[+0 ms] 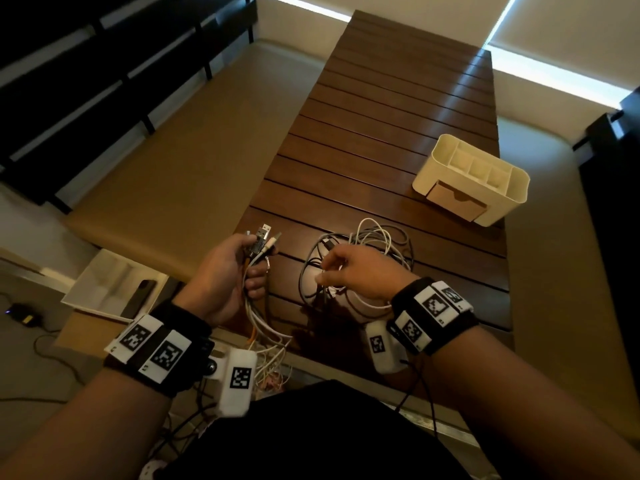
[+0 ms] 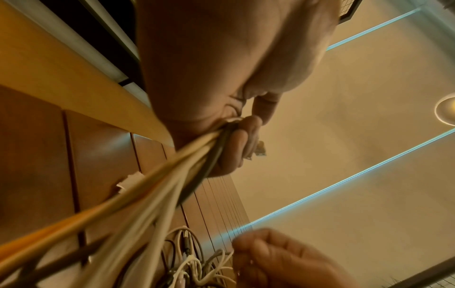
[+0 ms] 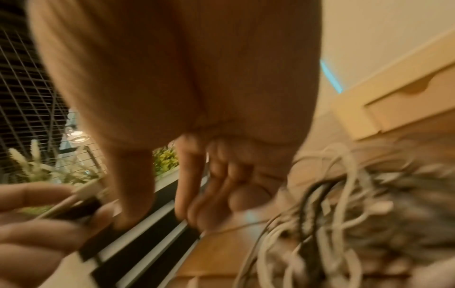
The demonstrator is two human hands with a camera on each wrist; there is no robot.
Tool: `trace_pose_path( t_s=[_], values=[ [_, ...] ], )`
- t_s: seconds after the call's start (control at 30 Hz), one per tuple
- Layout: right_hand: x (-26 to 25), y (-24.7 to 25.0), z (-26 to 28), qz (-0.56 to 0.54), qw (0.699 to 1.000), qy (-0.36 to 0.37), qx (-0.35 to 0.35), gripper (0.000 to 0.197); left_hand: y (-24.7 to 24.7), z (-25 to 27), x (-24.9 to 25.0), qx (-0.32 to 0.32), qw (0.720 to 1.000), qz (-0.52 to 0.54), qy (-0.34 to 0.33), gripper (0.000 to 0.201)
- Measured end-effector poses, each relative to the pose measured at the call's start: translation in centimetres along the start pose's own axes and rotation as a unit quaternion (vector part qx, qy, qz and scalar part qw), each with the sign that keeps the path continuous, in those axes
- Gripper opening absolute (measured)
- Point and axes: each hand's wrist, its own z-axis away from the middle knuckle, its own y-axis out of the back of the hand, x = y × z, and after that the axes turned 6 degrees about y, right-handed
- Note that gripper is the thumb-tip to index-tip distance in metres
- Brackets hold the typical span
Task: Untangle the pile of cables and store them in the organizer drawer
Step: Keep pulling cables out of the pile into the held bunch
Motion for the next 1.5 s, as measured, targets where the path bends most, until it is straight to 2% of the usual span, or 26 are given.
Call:
trace_pose_path(
  t_s=[0.07, 0.2, 0.27, 0.37, 0.47, 0.6, 0.77, 0.9, 1.03, 1.1, 1.23, 1.37, 1.5],
  values=[
    [-1.1, -1.3, -1.5, -0.023, 0.998, 0.027, 0.045, 0.018, 0.5, 0.2, -0.1, 0.006, 1.0, 0.004, -0.002, 0.041],
    [-2.3, -4.7, -5.1, -0.011, 0.997, 0.028, 0.066, 0.011, 1.5, 0.3, -0.4, 0.026, 0.999, 0.018, 0.001, 0.037],
    [-2.5, -6.0, -6.8, -0.003, 0.999, -0.002, 0.049, 0.017, 2.0, 0.4, -0.6, 0.039, 0.999, 0.017, 0.001, 0.039],
    [-2.4, -7.2, -9.1, 0.072, 0.996, -0.052, -0.027, 0.038, 2.8, 0.5, -0.9, 0.054, 0.998, 0.021, 0.004, 0.04],
    [-2.5, -7.5, -10.8, 0.118, 0.989, -0.086, -0.034, 0.05, 3.7, 0.3, -1.2, 0.057, 0.998, 0.024, 0.011, 0.038],
    [-3.3, -7.4, -11.6, 0.173, 0.981, -0.09, -0.003, 0.039, 4.3, -0.2, -1.0, 0.058, 0.998, 0.02, 0.016, 0.038],
    [-3.0, -8.2, -12.1, 0.189, 0.98, -0.055, 0.028, 0.03, 4.0, -0.7, -0.3, 0.064, 0.998, 0.003, 0.016, 0.038],
    [-2.7, -7.5, -11.4, 0.09, 0.991, -0.059, 0.081, 0.019, 3.5, -0.9, 0.1, 0.069, 0.998, 0.006, 0.014, 0.025],
    [-2.5, -5.8, -9.7, -0.052, 0.987, -0.028, 0.148, 0.015, 1.7, -0.6, 0.7, 0.071, 0.997, -0.013, -0.03, 0.021],
    [-2.7, -4.5, -8.3, -0.135, 0.973, -0.019, 0.184, 0.015, 0.7, -1.0, 1.0, 0.067, 0.997, -0.024, -0.042, 0.02],
    [-4.1, -1.4, -4.7, -0.282, 0.927, 0.028, 0.244, 0.015, -1.6, -1.6, 2.0, 0.07, 0.993, -0.068, -0.069, 0.024],
    [-4.8, 0.8, -1.2, -0.327, 0.898, 0.085, 0.281, 0.012, -4.8, -1.2, 2.5, 0.072, 0.984, -0.124, -0.106, 0.028],
    [-4.9, 1.3, 1.1, -0.319, 0.901, 0.113, 0.271, 0.015, -7.1, -0.9, 2.4, 0.088, 0.978, -0.133, -0.135, 0.027]
  ],
)
